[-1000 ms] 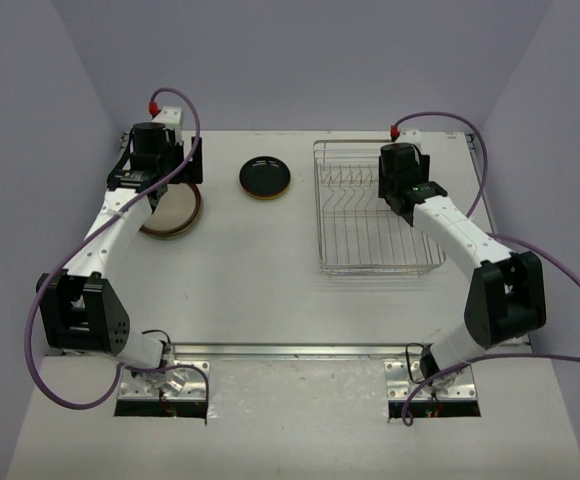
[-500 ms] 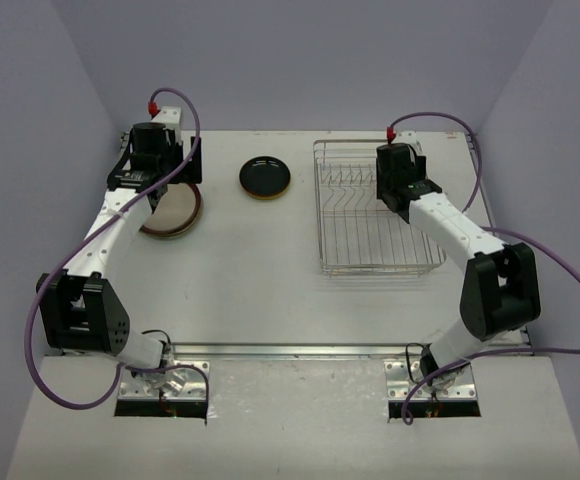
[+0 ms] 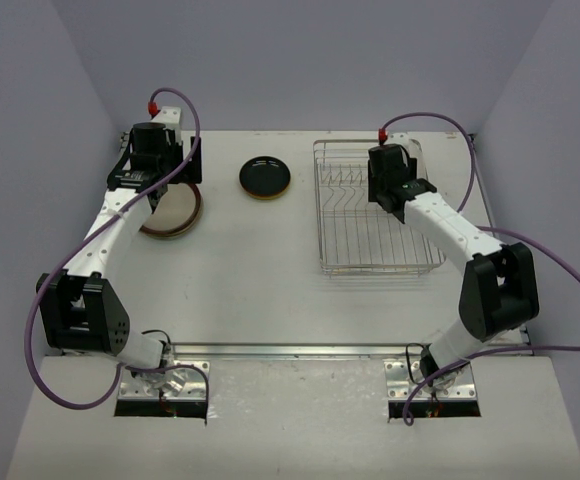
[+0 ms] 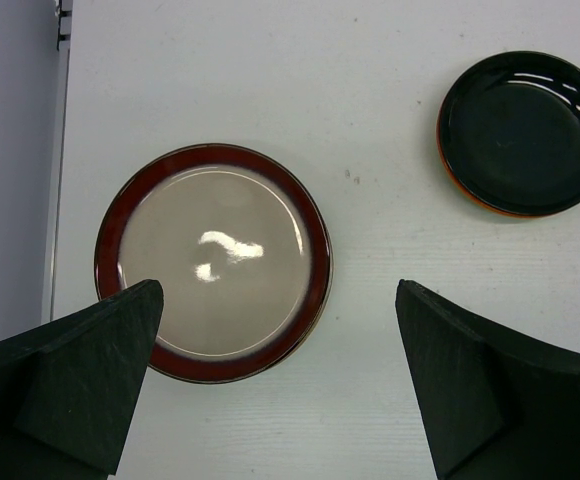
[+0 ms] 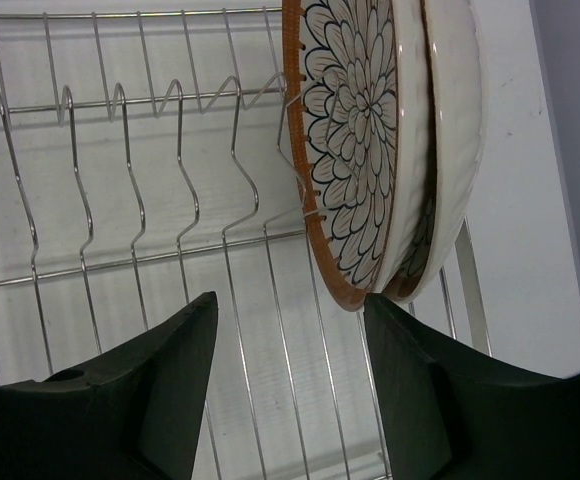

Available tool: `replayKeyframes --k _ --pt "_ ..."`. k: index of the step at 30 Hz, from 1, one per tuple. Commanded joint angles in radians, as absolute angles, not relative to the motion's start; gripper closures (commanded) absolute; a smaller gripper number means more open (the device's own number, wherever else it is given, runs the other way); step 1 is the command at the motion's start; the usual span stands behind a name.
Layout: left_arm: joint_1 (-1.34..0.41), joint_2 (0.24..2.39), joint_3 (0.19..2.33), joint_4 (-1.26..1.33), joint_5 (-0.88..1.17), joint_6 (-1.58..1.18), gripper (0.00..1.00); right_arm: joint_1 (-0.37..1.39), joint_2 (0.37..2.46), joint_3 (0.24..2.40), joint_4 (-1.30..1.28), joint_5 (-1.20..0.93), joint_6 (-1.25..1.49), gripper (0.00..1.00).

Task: Unload the plates from the dish rack

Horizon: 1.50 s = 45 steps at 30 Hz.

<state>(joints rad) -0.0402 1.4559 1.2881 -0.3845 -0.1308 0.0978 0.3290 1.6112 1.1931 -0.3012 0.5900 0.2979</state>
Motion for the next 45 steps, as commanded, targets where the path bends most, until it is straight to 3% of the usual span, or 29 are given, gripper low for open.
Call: replayKeyframes --k 1,19,36,40,45 --pt "-0.049 1.439 1.305 -0.341 -0.136 0.102 0.0 0.334 1.591 1.229 -0.278 0.615 0.317 0.39" --pt "-0.049 1.444 1.315 -0.337 -0.141 0.112 0.0 0.296 1.711 1.262 -0.139 0.754 0.192 0.39" --pt "-0.049 1.461 1.335 -0.344 -0.133 0.113 0.0 0.321 1.823 1.191 0.338 0.805 -0.266 0.4" --pt "-0.049 1.465 1.338 -0.345 -0.132 0.114 0.0 0.321 1.862 1.185 0.402 0.841 -0.344 0.45" --pt "-0.049 1.466 1.341 -0.346 -0.133 0.115 0.0 0.321 1.896 1.174 0.491 0.873 -0.45 0.64"
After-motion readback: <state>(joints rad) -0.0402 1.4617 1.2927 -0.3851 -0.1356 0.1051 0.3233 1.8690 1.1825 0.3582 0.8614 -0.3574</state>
